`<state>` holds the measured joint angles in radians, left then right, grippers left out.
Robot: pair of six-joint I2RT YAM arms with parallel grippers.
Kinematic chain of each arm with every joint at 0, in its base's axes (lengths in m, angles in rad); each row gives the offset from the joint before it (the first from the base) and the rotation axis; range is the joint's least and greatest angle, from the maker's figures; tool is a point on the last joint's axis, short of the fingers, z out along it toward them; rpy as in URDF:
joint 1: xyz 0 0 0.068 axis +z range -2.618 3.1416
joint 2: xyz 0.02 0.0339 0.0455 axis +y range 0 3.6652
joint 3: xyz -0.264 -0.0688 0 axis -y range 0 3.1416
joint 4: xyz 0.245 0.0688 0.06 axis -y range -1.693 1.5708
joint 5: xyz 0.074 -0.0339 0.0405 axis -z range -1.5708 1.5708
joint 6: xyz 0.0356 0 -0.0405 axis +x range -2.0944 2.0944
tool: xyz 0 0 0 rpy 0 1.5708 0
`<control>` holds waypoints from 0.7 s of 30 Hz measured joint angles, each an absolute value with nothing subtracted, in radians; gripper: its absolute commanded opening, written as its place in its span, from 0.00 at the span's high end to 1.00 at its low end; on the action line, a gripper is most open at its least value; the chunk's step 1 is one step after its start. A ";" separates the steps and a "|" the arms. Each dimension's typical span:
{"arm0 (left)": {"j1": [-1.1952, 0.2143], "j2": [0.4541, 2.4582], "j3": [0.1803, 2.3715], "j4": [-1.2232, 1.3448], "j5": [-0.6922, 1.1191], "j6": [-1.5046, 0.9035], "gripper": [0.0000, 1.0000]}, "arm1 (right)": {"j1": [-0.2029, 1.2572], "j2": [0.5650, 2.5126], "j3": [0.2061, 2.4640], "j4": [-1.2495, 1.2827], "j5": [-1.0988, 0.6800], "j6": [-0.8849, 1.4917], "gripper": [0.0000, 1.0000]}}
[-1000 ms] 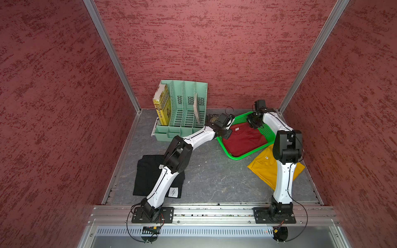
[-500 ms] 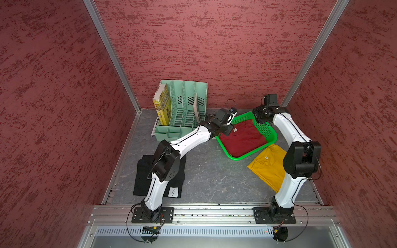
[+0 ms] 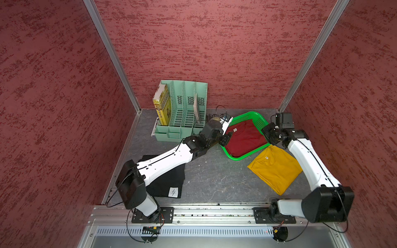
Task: Put the folded t-shirts into the basket
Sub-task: Place the T-shirt in the bin, then move the T-shirt to the center of the board.
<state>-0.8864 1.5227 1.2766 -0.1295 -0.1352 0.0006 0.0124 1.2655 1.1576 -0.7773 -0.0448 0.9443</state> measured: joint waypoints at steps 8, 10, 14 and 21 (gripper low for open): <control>-0.862 1.274 0.745 0.360 0.036 -0.128 0.00 | 0.015 1.019 0.845 -0.950 0.033 0.852 0.56; -0.855 1.265 0.692 0.423 0.062 -0.163 0.00 | 0.015 1.001 0.790 -0.969 0.053 0.836 0.56; -0.831 1.264 0.704 0.450 0.139 -0.195 0.06 | 0.015 1.036 0.690 -0.942 0.041 0.812 0.60; -0.825 1.258 0.644 0.496 0.186 -0.283 0.00 | 0.017 1.250 0.616 -0.815 -0.074 0.802 0.68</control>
